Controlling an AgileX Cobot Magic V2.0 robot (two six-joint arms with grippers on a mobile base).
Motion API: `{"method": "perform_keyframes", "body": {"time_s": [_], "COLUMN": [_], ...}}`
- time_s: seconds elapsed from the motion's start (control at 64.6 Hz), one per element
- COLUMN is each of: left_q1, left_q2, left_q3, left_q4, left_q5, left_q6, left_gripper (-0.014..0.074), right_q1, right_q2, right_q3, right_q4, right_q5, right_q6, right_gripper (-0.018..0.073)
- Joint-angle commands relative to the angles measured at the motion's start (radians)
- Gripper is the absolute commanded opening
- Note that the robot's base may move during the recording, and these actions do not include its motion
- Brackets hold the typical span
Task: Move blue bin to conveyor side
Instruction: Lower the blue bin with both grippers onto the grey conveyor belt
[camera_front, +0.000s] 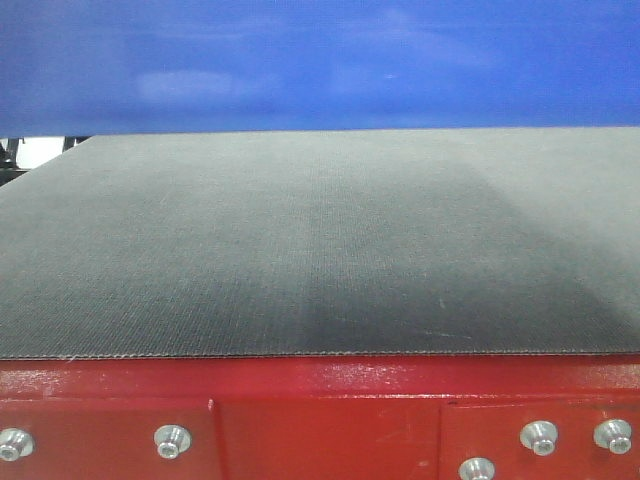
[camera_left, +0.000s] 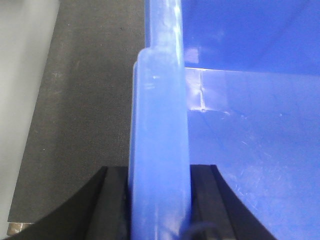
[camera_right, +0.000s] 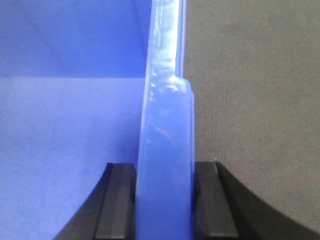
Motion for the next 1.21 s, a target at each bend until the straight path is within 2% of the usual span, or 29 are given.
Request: {"method": "perform_keyframes", "body": {"time_s": [0.0,0.248,0.387,0.542,0.681,0.836,1.084,1.192], "left_q1": [-0.007,-0.007,-0.007,-0.007,-0.007,-0.007,-0.007,-0.007], "left_q2": [-0.020,-0.018,0.000,0.065,0.155,0.262,0.422,0.477], "left_q3": [-0.014,-0.014,-0.012,0.020,0.046,0.050,0.050,0.052], "left_q4": [0.017,0.017,0.049,0.076,0.076,0.092,0.102,0.102], "left_q5": [-0.095,-0.103,-0.145,-0.207,-0.324,-0.434,-0.515,-0.539], "left_q6": [0.000,0.000,0.000,0.000,0.000,0.000,0.000,0.000], "left_gripper": [-0.0019,-0.0019,-0.0019,-0.0019,-0.0019,-0.0019,-0.0019,-0.0019], "right_q1": [0.001,0.001,0.001,0.001,0.001,0.001,0.001,0.001], "right_q2": [-0.021,-0.021,-0.013,0.039,0.115,0.195,0.304,0.355], "right_q3": [-0.013,-0.013,-0.013,-0.012,-0.012,0.033,0.122,0.127], "right_q4": [-0.016,-0.016,-0.016,-0.016,-0.020,-0.037,-0.037,-0.037], "right_q5": [-0.086,-0.091,-0.131,-0.222,-0.285,-0.418,-0.638,-0.691], "right_q6": [-0.008,-0.008,-0.008,-0.008,-0.008,-0.008,-0.008,-0.008], "right_gripper": [-0.0088,-0.0088,-0.0088,-0.0088,-0.0088,-0.0088,-0.0088,-0.0088]}}
